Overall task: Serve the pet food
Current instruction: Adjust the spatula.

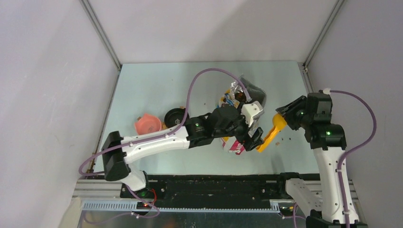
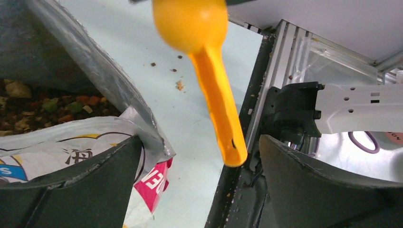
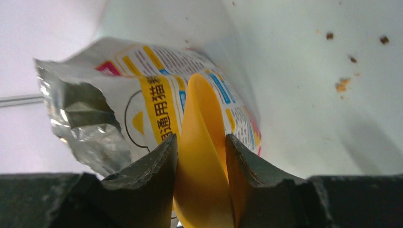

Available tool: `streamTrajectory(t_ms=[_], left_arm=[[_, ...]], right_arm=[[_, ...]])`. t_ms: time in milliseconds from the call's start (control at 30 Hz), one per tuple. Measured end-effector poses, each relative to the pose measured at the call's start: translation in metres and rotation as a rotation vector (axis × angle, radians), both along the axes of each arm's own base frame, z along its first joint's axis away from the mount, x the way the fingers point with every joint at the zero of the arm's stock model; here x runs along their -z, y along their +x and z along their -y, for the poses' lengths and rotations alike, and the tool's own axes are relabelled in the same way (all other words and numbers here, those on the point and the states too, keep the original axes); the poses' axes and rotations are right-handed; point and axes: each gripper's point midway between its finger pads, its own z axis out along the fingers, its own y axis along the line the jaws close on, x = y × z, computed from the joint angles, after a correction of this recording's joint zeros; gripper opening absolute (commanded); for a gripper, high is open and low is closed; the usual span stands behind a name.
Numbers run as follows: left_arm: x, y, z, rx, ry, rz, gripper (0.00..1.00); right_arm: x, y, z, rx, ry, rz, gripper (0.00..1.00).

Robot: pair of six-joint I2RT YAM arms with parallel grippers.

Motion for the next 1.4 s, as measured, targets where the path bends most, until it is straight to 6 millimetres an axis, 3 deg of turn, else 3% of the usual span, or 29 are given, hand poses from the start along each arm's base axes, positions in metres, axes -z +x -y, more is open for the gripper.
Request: streamTrajectory(t_ms=[200, 433, 633, 833, 967, 1100, 1300, 1400], left_arm=[[0.010, -0.007, 0.028, 0.010, 0.028, 0.003, 0.93], [0.013, -0.017, 0.032, -0.026, 0.058, 0.035, 0.93], [0.007, -0.017, 0.001, -0.086, 0.063, 0.058, 0.92], [-0.018, -0.033, -0.051, -0.110, -0.003, 0.070, 0.96], [-0.049, -0.032, -0.079, -0.164, -0.089, 0.096, 0.99], [-0.063, -0.025, -0.089, -0.221, -0.126, 0.114, 0.99], [-0.038, -0.001, -0.083, -0.318, -0.042, 0.150, 0.99], [-0.019, 0.017, -0.079, -0.357, 0.014, 0.155, 0.93]], right_arm=[[0.025, -0.009, -0.009, -0.019, -0.028, -0.129, 0.00], [0.014, -0.016, -0.017, -0.038, -0.015, -0.094, 0.00], [-0.010, -0.021, -0.044, -0.130, 0.011, -0.025, 0.00], [-0.068, -0.028, -0.095, -0.304, 0.010, 0.171, 0.00], [-0.105, -0.014, -0.114, -0.333, 0.014, 0.274, 0.00], [-0.118, 0.013, -0.128, -0.313, -0.001, 0.308, 0.00], [-0.099, 0.042, -0.141, -0.280, -0.017, 0.259, 0.00], [-0.101, 0.047, -0.139, -0.260, 0.009, 0.261, 0.00]])
